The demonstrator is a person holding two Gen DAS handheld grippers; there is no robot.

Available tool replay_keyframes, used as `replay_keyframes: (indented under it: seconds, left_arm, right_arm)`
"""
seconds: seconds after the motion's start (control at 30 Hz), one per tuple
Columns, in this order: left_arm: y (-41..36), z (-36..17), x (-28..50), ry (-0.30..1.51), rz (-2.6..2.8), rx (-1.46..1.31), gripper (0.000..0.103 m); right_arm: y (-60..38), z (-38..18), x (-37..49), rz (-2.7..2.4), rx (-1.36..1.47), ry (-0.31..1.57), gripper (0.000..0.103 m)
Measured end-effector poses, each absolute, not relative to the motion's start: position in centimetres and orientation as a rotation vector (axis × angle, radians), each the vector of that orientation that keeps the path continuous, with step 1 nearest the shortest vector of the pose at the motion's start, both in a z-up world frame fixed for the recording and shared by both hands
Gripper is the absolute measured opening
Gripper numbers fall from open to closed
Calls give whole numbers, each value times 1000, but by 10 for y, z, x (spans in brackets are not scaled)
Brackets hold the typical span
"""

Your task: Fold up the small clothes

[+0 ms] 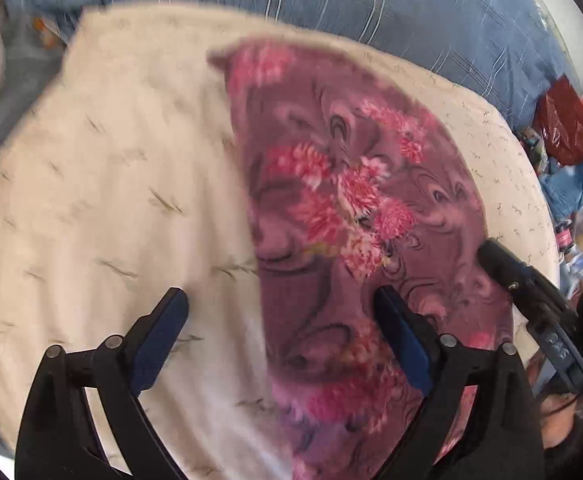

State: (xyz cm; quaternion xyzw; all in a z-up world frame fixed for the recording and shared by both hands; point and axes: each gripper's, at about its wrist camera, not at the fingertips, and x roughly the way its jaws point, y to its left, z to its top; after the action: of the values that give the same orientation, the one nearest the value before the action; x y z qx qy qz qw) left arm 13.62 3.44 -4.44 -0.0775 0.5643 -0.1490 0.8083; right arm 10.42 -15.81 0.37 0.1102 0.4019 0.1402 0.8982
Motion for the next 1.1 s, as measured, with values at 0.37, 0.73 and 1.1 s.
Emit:
replay_keyframes:
  seconds: [0.37,0.73,1.1]
  left_arm:
    - [24,-11,197,1135,-323,-175,99]
    - [16,-44,223,1186,-239,-121,101]
    - [36,-33,221,1187,-245,-199,100]
  right_arm:
    - [-172,40,158,290,328,812,46]
    - [-146,-8,196,216,172,914,56]
    - [-159,11,195,189,239,928,56]
